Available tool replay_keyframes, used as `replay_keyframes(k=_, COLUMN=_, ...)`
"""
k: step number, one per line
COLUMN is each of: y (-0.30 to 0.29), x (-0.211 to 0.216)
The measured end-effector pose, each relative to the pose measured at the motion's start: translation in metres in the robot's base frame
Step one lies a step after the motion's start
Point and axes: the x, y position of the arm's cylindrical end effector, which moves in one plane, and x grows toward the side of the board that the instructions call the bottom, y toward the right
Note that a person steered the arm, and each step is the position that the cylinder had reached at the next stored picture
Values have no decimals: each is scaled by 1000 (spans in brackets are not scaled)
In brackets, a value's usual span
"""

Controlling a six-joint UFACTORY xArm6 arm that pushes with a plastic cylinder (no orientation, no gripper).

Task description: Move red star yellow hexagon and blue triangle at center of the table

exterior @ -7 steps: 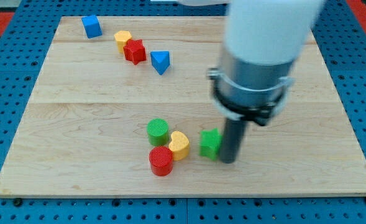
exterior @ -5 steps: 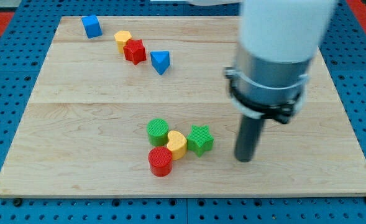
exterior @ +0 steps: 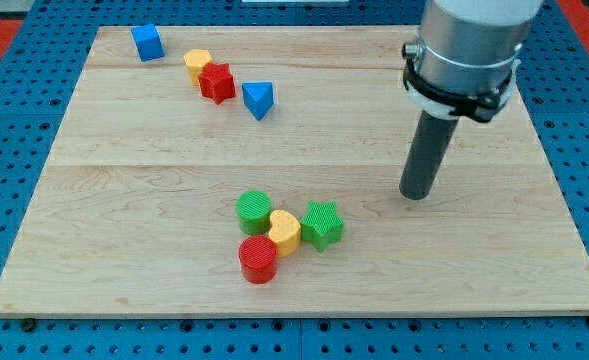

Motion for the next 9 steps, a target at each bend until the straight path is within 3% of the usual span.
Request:
replay_keyframes(k=3, y=-1, x=-95)
replay_keyframes(k=5, y=0, x=-103)
replay_keyframes(k=8, y=-56, x=-113)
replay_keyframes(k=9, y=-69, x=-181)
